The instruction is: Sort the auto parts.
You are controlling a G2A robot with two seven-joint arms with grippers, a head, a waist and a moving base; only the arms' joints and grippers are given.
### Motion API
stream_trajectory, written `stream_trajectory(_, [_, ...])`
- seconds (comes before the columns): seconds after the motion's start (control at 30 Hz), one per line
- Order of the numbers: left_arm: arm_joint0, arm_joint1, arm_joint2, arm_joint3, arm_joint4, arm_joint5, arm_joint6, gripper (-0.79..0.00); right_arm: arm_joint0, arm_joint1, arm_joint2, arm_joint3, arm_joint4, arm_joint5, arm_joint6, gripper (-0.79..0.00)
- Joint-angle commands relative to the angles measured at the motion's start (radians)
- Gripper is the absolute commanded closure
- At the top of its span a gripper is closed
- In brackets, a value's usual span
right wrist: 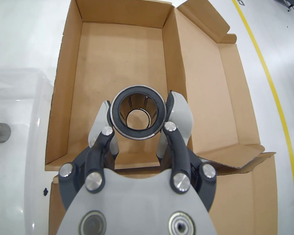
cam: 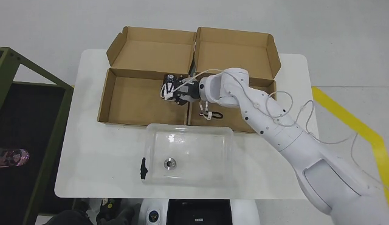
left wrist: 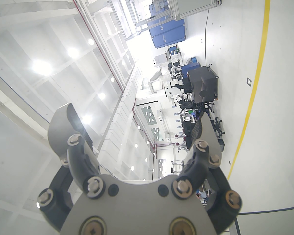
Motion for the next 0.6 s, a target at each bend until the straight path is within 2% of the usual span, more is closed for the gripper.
stream_trajectory(0.0, [0.000,0.000,0.000,0.000,0.000,0.000,0.000,-0.785,0.012,-0.011,-0.010,0.038,-0.006,0.005,-0.003,0.000])
stream_trajectory(0.57, [0.000,0.000,0.000,0.000,0.000,0.000,0.000,-0.785,0.085,-0.100,-0.071,0.270,-0.010,0.013,-0.035,0.000])
